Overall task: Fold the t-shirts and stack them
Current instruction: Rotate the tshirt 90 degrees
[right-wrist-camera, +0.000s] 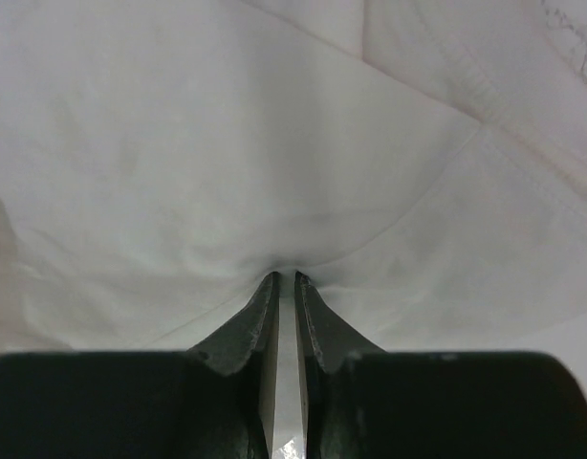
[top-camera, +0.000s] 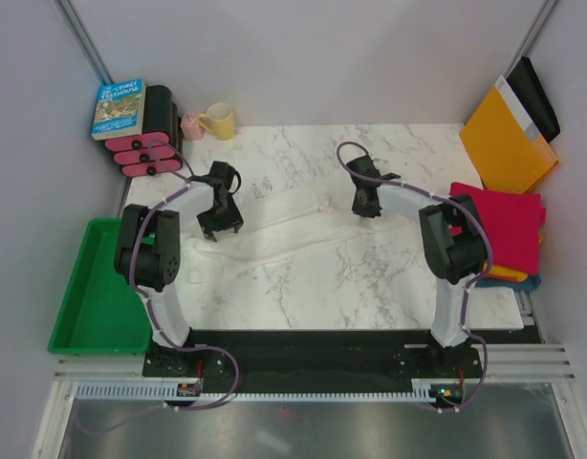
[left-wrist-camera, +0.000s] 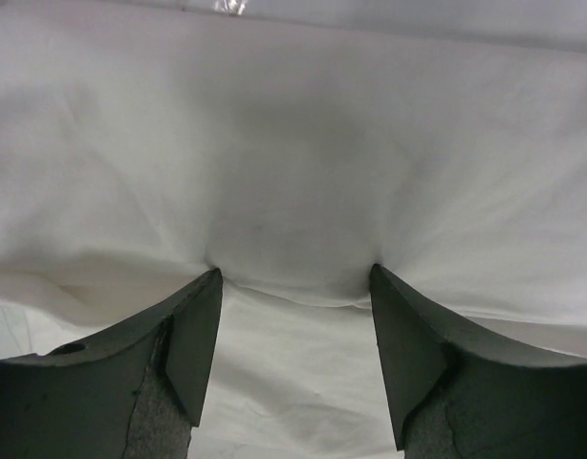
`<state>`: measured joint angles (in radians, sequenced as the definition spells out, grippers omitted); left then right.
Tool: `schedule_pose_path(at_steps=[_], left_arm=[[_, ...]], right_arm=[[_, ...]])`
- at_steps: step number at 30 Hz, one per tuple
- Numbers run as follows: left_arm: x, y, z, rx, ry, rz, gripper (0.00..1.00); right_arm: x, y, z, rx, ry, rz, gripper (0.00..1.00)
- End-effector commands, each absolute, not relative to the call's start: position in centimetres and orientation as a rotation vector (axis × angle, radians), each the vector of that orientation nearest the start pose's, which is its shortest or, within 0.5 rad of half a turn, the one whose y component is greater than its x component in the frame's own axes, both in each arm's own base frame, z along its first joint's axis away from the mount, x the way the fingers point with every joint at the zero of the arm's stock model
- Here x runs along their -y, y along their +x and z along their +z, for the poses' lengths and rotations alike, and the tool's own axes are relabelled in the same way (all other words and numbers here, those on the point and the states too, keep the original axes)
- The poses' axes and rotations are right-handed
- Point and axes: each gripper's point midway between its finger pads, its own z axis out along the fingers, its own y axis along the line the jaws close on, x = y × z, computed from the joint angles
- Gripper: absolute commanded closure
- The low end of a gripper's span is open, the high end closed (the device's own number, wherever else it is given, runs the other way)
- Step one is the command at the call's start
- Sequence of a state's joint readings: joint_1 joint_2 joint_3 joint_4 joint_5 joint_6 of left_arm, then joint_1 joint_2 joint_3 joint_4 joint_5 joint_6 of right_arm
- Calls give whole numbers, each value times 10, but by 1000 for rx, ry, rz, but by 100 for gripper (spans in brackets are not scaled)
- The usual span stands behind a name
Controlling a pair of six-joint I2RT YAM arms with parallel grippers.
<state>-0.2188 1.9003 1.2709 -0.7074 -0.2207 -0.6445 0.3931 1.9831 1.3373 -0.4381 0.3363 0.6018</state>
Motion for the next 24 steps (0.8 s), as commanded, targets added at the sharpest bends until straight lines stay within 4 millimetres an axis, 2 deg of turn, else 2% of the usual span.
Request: schedule_pose_path(at_steps=[1,2,4,5,7,8,10,11,13,14,15,16,17,18,19,20,22,24], left_arm=[[73,300,-14,-2969,-580,186,31],[76,298,-13,-2973,-576,172,31],[87,291,-9,-2990,-538,128,31],[91,288,-8,-2993,-520,121,32],[105,277,-4,-3006,-449,96,33],[109,272,-3,-3008,-432,92,33],[120,257,-2,-3022,-388,93,34],[125,253,4,-3012,-374,74,34],[131,236,4,-3032,-340,81,34],[134,231,9,-3023,-330,64,34],[136,219,7,-3036,-321,65,34],[138,213,8,-3038,-312,60,34],[139,206,9,-3046,-307,56,34],[144,196,11,-3054,-275,34,34],[147,191,12,-3057,-261,28,35],[152,180,13,-3070,-205,38,35],[154,176,19,-3048,-169,66,34],[153,178,27,-2984,-132,101,33]], right_arm=[[-119,425,-11,-2641,454,-142,82],[-123,439,-3,-2622,449,-117,82],[-125,448,-6,-2634,436,-127,82],[-131,467,8,-2597,423,-101,82],[-132,475,2,-2619,410,-125,82],[-137,493,17,-2580,407,-98,81],[-134,500,12,-2591,414,-126,81],[-134,513,22,-2560,430,-103,80],[-132,522,18,-2560,454,-85,79],[-128,534,27,-2531,478,-60,78],[-128,539,21,-2537,503,-41,77],[-121,546,23,-2528,529,-28,76],[-123,560,35,-2492,541,10,75],[-121,566,27,-2496,554,16,74],[-119,571,28,-2497,557,27,73],[-118,587,35,-2461,553,43,71],[-116,598,46,-2441,519,43,70],[-117,607,74,-2382,507,73,69]])
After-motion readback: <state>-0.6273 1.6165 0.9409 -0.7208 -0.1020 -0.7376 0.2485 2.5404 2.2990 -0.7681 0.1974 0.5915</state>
